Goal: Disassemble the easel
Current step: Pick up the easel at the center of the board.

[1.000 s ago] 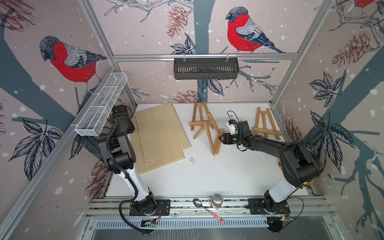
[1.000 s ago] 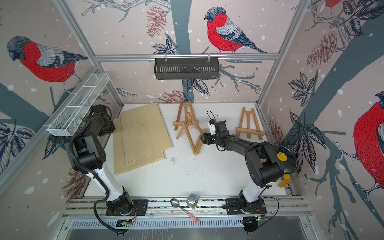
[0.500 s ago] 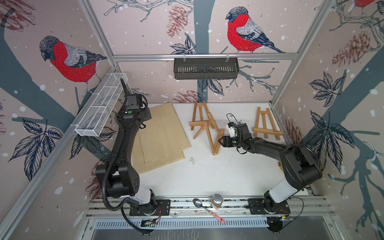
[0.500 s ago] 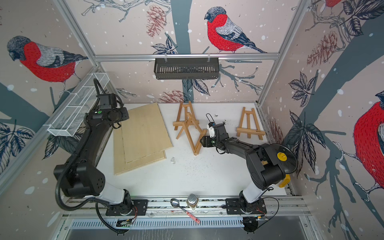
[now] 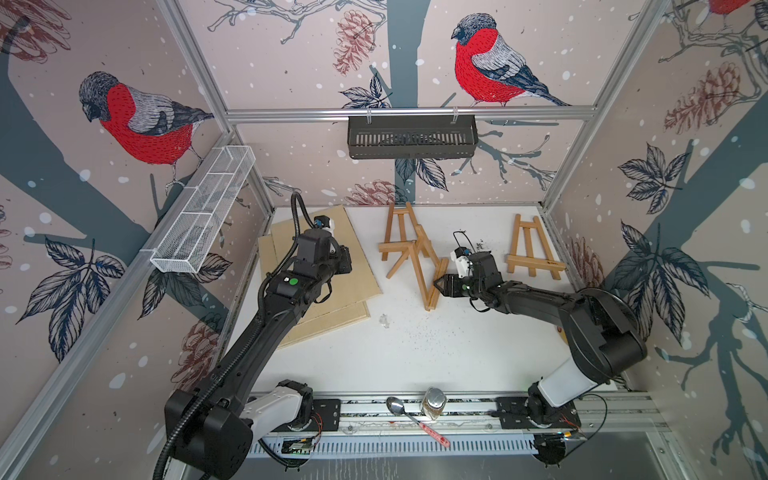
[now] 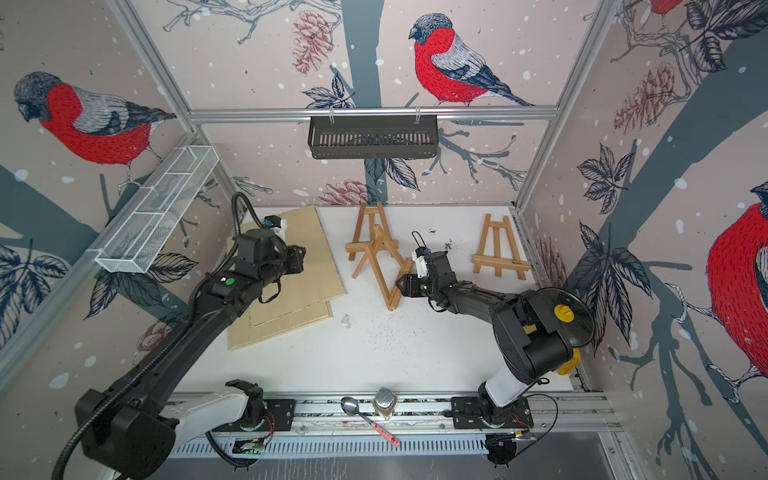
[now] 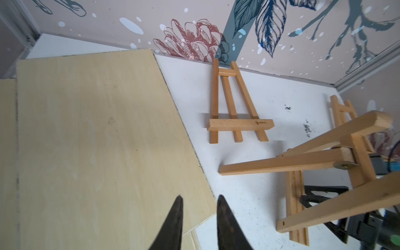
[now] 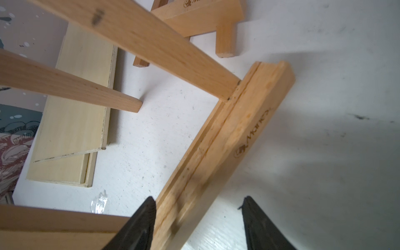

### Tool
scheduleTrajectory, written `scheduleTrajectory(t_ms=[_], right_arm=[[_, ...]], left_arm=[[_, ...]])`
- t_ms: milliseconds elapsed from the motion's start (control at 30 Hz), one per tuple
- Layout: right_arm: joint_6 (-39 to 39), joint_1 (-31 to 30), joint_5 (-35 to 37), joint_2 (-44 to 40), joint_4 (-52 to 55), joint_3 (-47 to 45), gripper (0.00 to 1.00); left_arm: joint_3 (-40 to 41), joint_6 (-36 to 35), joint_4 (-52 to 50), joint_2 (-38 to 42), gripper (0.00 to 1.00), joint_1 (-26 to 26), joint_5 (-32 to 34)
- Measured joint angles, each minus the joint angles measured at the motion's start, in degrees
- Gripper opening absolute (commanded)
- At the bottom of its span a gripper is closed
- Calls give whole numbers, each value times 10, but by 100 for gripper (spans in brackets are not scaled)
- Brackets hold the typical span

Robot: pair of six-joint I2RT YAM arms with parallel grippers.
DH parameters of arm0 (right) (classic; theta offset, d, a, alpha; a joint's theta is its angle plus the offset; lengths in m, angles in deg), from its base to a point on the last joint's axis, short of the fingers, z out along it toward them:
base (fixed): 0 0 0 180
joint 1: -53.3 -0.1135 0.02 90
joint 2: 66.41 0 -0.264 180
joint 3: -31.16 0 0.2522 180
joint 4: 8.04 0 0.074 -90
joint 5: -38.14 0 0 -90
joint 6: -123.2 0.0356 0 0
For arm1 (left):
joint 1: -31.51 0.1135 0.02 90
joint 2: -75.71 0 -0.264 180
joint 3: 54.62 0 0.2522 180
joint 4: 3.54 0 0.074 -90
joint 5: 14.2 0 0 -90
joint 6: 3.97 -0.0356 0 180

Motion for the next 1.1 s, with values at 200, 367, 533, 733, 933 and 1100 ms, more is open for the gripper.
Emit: scheduleTrajectory(t_ms=[200, 367, 533, 733, 933, 1100], right_arm=[[22, -9, 2, 20, -30, -1, 57], [39, -13, 15, 23, -49, -7, 50], [49, -13, 37, 15, -65, -24, 42], [60, -8, 60, -6, -81, -45, 35], [65, 2, 86, -40, -82, -70, 29], [74, 9, 100, -65, -82, -81, 29]], left_arm=[[39, 29, 56, 23, 29, -5, 1], [44, 29, 87, 9, 29, -9, -5], [35, 27, 99, -27, 29, -17, -31], [25, 23, 116, -65, 29, -25, -47], [10, 23, 132, -107, 29, -34, -64], [0, 23, 141, -141, 29, -42, -78]])
